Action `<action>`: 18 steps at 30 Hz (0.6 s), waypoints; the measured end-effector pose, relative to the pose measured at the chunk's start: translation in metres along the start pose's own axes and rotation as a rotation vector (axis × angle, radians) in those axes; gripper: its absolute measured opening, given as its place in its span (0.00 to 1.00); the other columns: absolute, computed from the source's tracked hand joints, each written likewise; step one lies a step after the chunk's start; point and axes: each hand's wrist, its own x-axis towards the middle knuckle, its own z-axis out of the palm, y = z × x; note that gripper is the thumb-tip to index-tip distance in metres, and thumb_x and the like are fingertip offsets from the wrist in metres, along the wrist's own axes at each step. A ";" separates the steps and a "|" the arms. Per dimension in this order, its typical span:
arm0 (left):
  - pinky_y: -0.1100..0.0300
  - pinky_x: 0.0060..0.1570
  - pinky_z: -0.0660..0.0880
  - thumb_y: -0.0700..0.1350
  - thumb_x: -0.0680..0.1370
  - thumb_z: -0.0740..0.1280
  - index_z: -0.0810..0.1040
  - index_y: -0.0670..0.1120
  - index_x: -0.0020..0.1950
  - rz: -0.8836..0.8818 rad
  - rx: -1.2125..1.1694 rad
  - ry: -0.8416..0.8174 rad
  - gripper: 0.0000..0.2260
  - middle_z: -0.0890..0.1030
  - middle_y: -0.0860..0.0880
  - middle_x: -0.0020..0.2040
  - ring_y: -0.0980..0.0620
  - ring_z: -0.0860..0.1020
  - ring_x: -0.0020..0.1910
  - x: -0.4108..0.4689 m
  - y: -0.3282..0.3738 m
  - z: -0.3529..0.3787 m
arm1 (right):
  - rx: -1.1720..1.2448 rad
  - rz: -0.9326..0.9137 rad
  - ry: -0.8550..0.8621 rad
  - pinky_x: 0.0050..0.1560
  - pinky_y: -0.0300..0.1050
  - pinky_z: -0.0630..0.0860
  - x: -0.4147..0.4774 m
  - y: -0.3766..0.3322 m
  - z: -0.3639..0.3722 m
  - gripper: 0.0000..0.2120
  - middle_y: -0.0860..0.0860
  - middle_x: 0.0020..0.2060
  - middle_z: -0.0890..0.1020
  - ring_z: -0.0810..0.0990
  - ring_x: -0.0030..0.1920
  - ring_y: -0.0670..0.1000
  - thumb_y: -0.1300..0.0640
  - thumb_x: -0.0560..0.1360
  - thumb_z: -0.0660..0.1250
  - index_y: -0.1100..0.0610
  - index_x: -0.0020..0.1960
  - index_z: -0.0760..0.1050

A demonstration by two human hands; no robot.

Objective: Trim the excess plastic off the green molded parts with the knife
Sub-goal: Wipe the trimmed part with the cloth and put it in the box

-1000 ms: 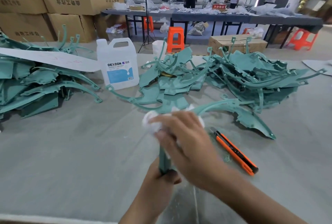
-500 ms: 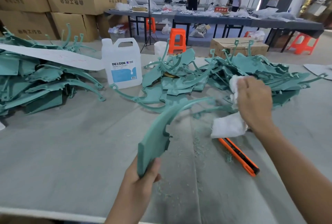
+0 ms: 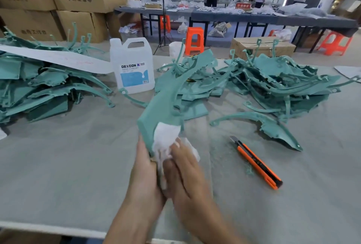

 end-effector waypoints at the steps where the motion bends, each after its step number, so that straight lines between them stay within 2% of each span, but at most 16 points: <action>1: 0.60 0.55 0.77 0.66 0.77 0.61 0.87 0.53 0.55 0.028 0.122 -0.003 0.23 0.85 0.50 0.56 0.55 0.83 0.54 0.001 -0.003 0.004 | 0.051 0.188 0.057 0.71 0.56 0.71 0.007 -0.004 -0.004 0.14 0.42 0.62 0.78 0.76 0.62 0.46 0.47 0.84 0.58 0.48 0.67 0.75; 3: 0.62 0.57 0.78 0.60 0.76 0.63 0.80 0.65 0.63 0.215 0.411 -0.076 0.16 0.80 0.58 0.65 0.60 0.77 0.65 -0.002 -0.004 0.016 | 0.278 0.427 0.067 0.59 0.61 0.78 0.022 -0.006 -0.013 0.13 0.48 0.56 0.83 0.82 0.57 0.52 0.51 0.86 0.57 0.46 0.63 0.78; 4: 0.57 0.62 0.77 0.59 0.76 0.63 0.76 0.69 0.65 0.278 0.512 -0.063 0.17 0.76 0.59 0.70 0.59 0.73 0.69 -0.002 -0.009 0.015 | 0.391 0.469 0.055 0.53 0.58 0.82 0.026 -0.007 -0.018 0.14 0.51 0.54 0.85 0.84 0.56 0.55 0.51 0.86 0.57 0.46 0.59 0.81; 5: 0.49 0.67 0.74 0.60 0.75 0.64 0.73 0.72 0.67 0.321 0.584 -0.027 0.20 0.73 0.59 0.72 0.55 0.71 0.73 -0.002 -0.013 0.015 | 0.521 0.526 0.040 0.49 0.53 0.83 0.029 -0.012 -0.024 0.16 0.53 0.53 0.86 0.85 0.55 0.56 0.47 0.85 0.56 0.44 0.55 0.83; 6: 0.42 0.69 0.71 0.63 0.73 0.66 0.69 0.74 0.68 0.355 0.637 0.010 0.24 0.70 0.57 0.74 0.50 0.70 0.73 0.000 -0.016 0.011 | 0.706 0.551 0.001 0.49 0.49 0.83 0.031 -0.016 -0.031 0.20 0.53 0.55 0.86 0.85 0.56 0.55 0.40 0.83 0.55 0.44 0.55 0.84; 8: 0.41 0.70 0.69 0.72 0.64 0.71 0.59 0.72 0.74 0.366 0.675 0.102 0.41 0.65 0.59 0.76 0.51 0.69 0.74 0.003 -0.015 0.007 | 0.958 0.504 -0.036 0.56 0.48 0.81 0.030 -0.023 -0.046 0.32 0.56 0.62 0.83 0.82 0.62 0.56 0.28 0.77 0.53 0.49 0.64 0.81; 9: 0.44 0.72 0.68 0.76 0.58 0.72 0.54 0.70 0.77 0.338 0.718 0.160 0.51 0.62 0.61 0.76 0.54 0.66 0.75 0.003 -0.014 0.005 | 0.985 0.481 -0.021 0.59 0.52 0.80 0.028 -0.024 -0.049 0.34 0.58 0.64 0.82 0.81 0.64 0.58 0.28 0.77 0.56 0.52 0.67 0.79; 10: 0.46 0.74 0.65 0.79 0.53 0.72 0.50 0.67 0.78 0.308 0.772 0.197 0.59 0.61 0.62 0.75 0.58 0.63 0.76 0.004 -0.013 0.004 | 0.984 0.478 0.013 0.62 0.57 0.78 0.027 -0.023 -0.052 0.32 0.59 0.64 0.81 0.80 0.65 0.60 0.31 0.78 0.59 0.54 0.68 0.77; 11: 0.46 0.75 0.64 0.79 0.49 0.73 0.49 0.66 0.79 0.284 0.823 0.219 0.63 0.62 0.65 0.74 0.59 0.62 0.76 0.004 -0.012 0.004 | 0.941 0.435 0.034 0.64 0.60 0.76 0.024 -0.022 -0.051 0.26 0.59 0.63 0.81 0.80 0.64 0.61 0.36 0.80 0.61 0.54 0.68 0.77; 12: 0.47 0.73 0.66 0.77 0.48 0.75 0.50 0.64 0.79 0.248 0.814 0.219 0.64 0.66 0.67 0.71 0.59 0.65 0.75 0.004 -0.012 0.003 | 0.912 0.414 0.103 0.63 0.61 0.77 0.023 -0.021 -0.050 0.20 0.59 0.62 0.82 0.81 0.63 0.61 0.42 0.81 0.63 0.53 0.66 0.79; 13: 0.48 0.69 0.71 0.73 0.49 0.79 0.54 0.61 0.79 0.212 0.726 0.192 0.63 0.72 0.67 0.69 0.57 0.71 0.71 0.005 -0.012 0.002 | 0.910 0.416 0.169 0.59 0.58 0.80 0.022 -0.020 -0.051 0.17 0.59 0.61 0.83 0.82 0.61 0.60 0.46 0.82 0.62 0.53 0.64 0.80; 14: 0.49 0.63 0.76 0.67 0.52 0.82 0.62 0.56 0.77 0.186 0.576 0.147 0.58 0.78 0.61 0.65 0.53 0.78 0.65 0.007 -0.013 -0.001 | 0.941 0.420 0.196 0.54 0.54 0.82 0.022 -0.021 -0.051 0.16 0.58 0.60 0.84 0.83 0.60 0.59 0.48 0.81 0.61 0.52 0.63 0.81; 15: 0.48 0.58 0.79 0.62 0.56 0.84 0.71 0.52 0.73 0.163 0.453 0.092 0.48 0.83 0.54 0.61 0.48 0.82 0.60 0.007 -0.016 -0.003 | 0.953 0.412 0.208 0.51 0.50 0.83 0.020 -0.019 -0.051 0.16 0.58 0.60 0.84 0.84 0.60 0.58 0.49 0.81 0.61 0.52 0.63 0.81; 16: 0.47 0.55 0.80 0.58 0.60 0.84 0.78 0.51 0.67 0.141 0.371 0.046 0.37 0.85 0.48 0.58 0.44 0.83 0.58 0.006 -0.017 -0.004 | 0.935 0.409 0.232 0.50 0.48 0.83 0.020 -0.019 -0.053 0.16 0.58 0.60 0.84 0.84 0.59 0.58 0.49 0.81 0.60 0.52 0.63 0.81; 18: 0.43 0.59 0.78 0.54 0.68 0.81 0.81 0.49 0.64 0.122 0.270 -0.062 0.26 0.83 0.43 0.60 0.40 0.81 0.60 -0.002 -0.019 -0.003 | 0.884 0.447 0.267 0.47 0.50 0.84 0.018 -0.017 -0.054 0.17 0.59 0.58 0.84 0.85 0.57 0.59 0.46 0.80 0.62 0.53 0.60 0.82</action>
